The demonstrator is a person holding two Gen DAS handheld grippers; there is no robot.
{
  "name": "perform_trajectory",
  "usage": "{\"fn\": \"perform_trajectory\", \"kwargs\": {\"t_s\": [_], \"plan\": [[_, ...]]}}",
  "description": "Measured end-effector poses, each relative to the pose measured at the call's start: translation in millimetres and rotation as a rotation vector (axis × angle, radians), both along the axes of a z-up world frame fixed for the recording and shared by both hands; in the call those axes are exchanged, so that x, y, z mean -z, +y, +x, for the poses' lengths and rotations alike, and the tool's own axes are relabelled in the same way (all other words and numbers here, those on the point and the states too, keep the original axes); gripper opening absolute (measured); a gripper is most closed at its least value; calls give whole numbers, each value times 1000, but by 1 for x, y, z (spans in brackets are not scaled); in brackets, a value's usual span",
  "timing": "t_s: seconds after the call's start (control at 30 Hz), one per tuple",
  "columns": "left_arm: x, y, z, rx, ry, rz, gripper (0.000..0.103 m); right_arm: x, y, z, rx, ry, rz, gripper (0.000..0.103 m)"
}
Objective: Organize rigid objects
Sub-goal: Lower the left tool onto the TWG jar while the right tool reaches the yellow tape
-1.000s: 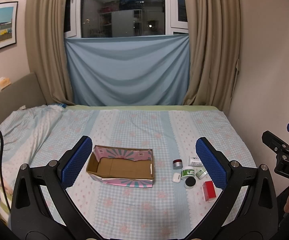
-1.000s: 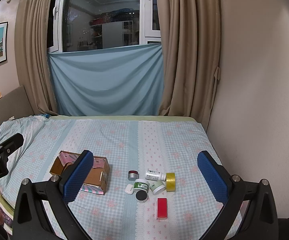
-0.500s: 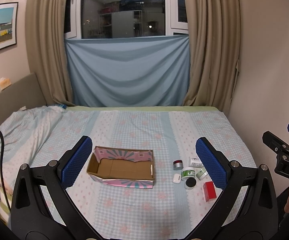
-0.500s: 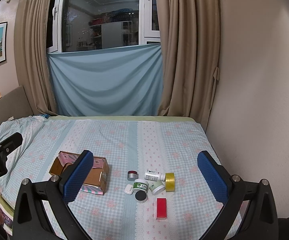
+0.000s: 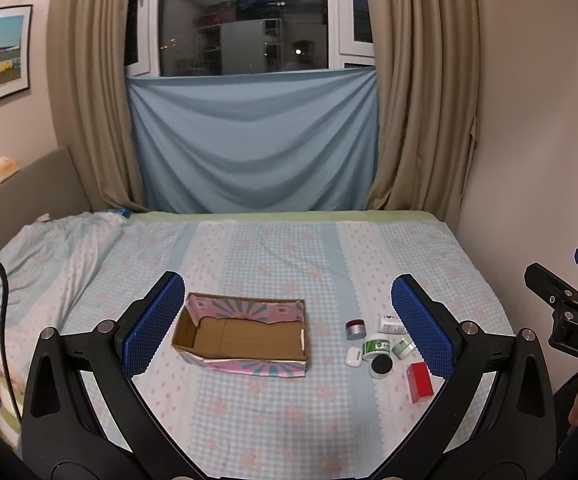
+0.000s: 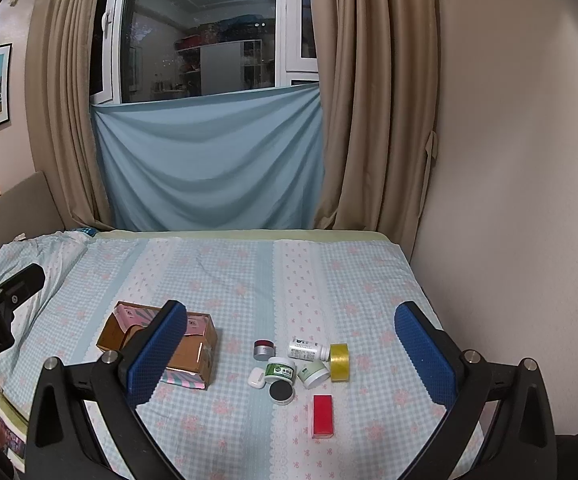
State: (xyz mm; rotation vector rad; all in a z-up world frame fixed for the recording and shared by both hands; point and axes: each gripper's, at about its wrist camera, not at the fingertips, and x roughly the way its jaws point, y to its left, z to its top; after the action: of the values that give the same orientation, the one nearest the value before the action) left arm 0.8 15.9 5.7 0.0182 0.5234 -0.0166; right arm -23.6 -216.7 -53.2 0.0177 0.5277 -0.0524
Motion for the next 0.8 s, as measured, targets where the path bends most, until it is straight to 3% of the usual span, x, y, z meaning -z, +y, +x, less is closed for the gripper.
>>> {"fn": "perform_trajectory", "kwargs": {"t_s": [0.3,0.5,0.73,0.8], "plan": [[4,1,10,13,19,-1,102,2,2,5,8,15,0,103],[15,-1,37,39,83,-15,102,6,-1,23,41,67,-6,103],[52,-23,90,78,140,-40,102,32,-33,59,105,166,0,103],[69,-34,109,74,192,-37,102,46,-46,74,120,205,1,103]]}}
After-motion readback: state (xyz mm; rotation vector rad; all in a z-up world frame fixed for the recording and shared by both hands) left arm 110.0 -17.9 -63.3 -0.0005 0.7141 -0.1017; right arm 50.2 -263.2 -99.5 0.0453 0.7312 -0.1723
